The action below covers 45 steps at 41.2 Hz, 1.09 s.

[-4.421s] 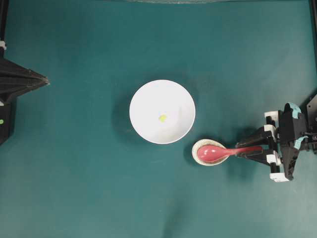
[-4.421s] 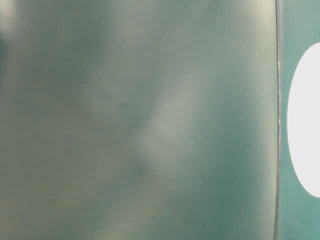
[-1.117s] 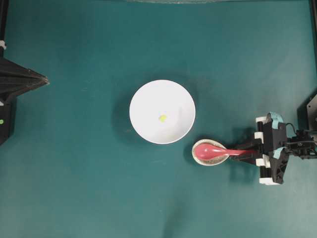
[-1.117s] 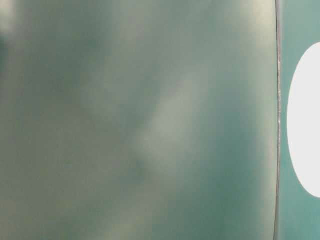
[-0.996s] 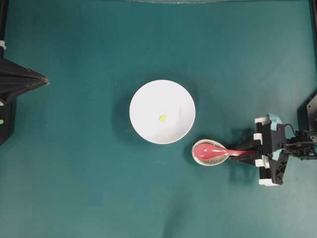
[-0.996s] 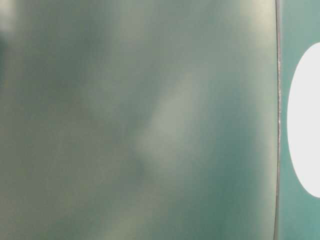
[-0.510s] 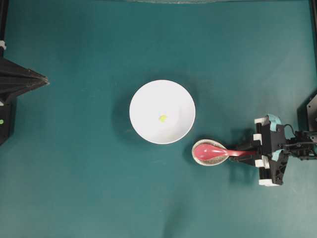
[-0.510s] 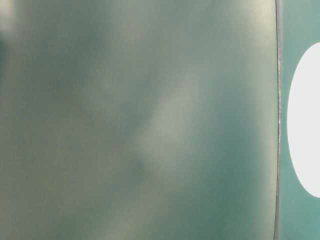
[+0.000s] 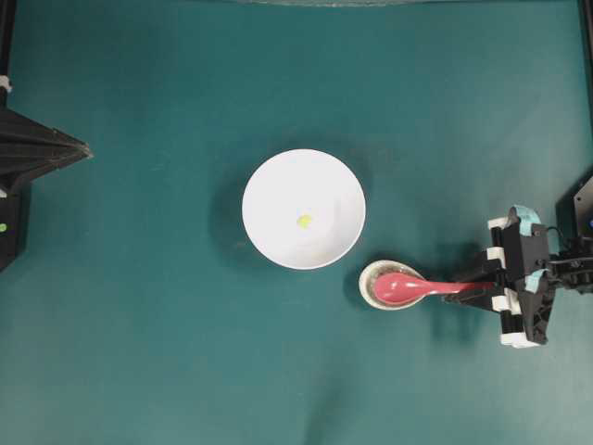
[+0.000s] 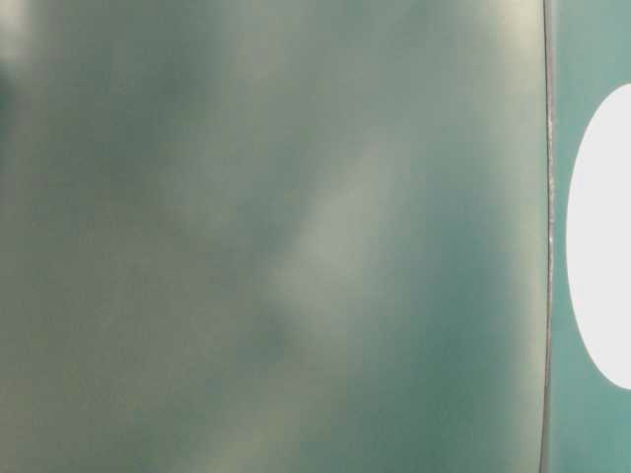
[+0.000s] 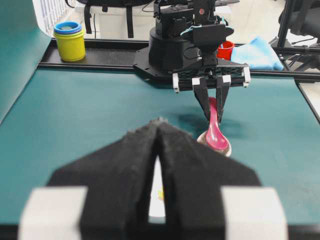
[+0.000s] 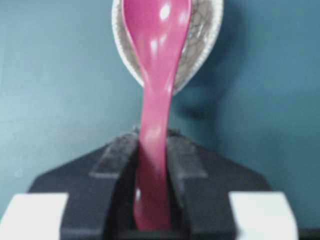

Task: Scoop the yellow hexagonal prism block from the bowl with a spoon using the right arm.

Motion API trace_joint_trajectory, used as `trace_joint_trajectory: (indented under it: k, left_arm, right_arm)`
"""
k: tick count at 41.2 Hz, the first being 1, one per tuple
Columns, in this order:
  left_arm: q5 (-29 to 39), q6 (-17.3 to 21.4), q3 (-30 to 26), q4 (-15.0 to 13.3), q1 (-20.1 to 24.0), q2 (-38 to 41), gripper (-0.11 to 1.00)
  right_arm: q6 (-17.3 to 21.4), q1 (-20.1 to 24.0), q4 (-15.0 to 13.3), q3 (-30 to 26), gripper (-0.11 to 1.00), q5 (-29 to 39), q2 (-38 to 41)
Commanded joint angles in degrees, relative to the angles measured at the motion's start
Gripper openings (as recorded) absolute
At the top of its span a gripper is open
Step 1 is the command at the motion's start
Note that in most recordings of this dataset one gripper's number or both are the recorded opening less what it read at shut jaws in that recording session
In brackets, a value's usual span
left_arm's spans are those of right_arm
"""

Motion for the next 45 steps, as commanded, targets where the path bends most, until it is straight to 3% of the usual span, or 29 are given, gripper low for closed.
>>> trace_joint_trajectory:
  k: [1,12,22,32,45]
  left_arm:
    - [-0.6,0.1,-1.6,0.0,0.1,0.6,0.03]
    - [-0.6,0.0,-1.6,0.0,0.1,0.7,0.03]
    - [-0.6,-0.1,-1.6,0.0,0.1,0.6,0.03]
    - [-0.6,-0.1,-1.6,0.0,0.1,0.6,0.03]
    - [-0.6,-0.1,-1.6,0.0,0.1,0.6,0.03]
  right_arm:
    - [0.0,-0.1,0.0,-0.2,0.26,-0.2,-1.6]
    - [0.0,-1.1,0.0,-0.1,0.41,0.1,-1.8]
    - [0.0,-4.7,0.1,0.1,0.56,1.2,-1.8]
    - [0.0,-5.4,0.1,0.1,0.57,1.8,-1.8]
    - [-0.1,-4.7,-1.1,0.3,0.57,-2.5,-1.8]
